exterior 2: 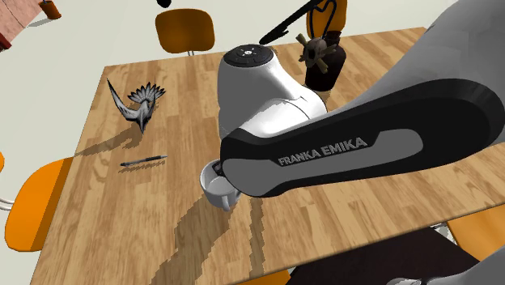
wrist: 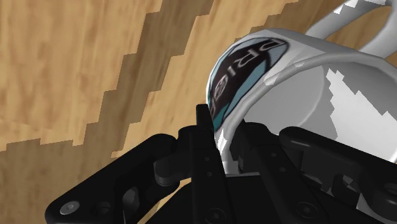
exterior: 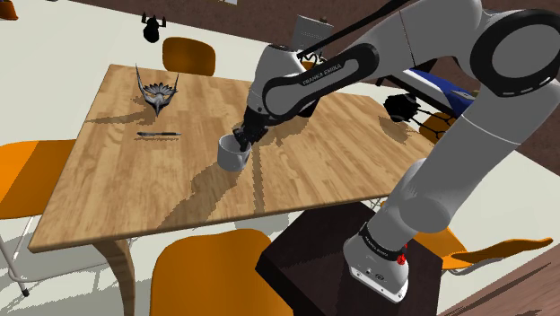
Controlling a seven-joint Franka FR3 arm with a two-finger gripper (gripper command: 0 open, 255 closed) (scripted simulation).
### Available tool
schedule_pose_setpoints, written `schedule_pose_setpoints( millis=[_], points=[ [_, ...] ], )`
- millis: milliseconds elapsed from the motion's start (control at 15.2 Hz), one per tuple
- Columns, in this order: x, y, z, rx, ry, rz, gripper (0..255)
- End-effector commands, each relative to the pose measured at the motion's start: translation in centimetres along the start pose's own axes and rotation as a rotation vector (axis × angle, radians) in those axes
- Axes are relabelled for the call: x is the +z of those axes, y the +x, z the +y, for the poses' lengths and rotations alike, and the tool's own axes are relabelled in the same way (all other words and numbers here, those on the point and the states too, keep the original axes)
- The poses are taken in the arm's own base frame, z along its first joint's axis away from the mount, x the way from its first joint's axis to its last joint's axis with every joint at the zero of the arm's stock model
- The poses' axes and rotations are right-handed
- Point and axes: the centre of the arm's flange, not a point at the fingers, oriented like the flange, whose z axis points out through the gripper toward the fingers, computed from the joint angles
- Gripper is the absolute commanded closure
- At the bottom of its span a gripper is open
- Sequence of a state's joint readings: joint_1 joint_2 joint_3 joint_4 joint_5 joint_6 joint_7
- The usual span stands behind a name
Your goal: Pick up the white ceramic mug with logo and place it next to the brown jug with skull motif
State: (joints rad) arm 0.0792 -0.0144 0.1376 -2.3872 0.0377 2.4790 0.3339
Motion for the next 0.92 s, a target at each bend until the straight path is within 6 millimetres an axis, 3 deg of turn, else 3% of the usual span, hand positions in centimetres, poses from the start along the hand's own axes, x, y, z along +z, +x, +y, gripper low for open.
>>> schedule_pose_setpoints(
  millis=[0, 132, 858],
  points=[
    [0.0, 0.0, 0.0, 0.0, 0.0, 0.0, 255],
    [0.0, 0.0, 0.0, 0.0, 0.0, 0.0, 255],
    [-5.8, 0.5, -0.3, 0.0, 0.0, 0.0, 255]
  ],
)
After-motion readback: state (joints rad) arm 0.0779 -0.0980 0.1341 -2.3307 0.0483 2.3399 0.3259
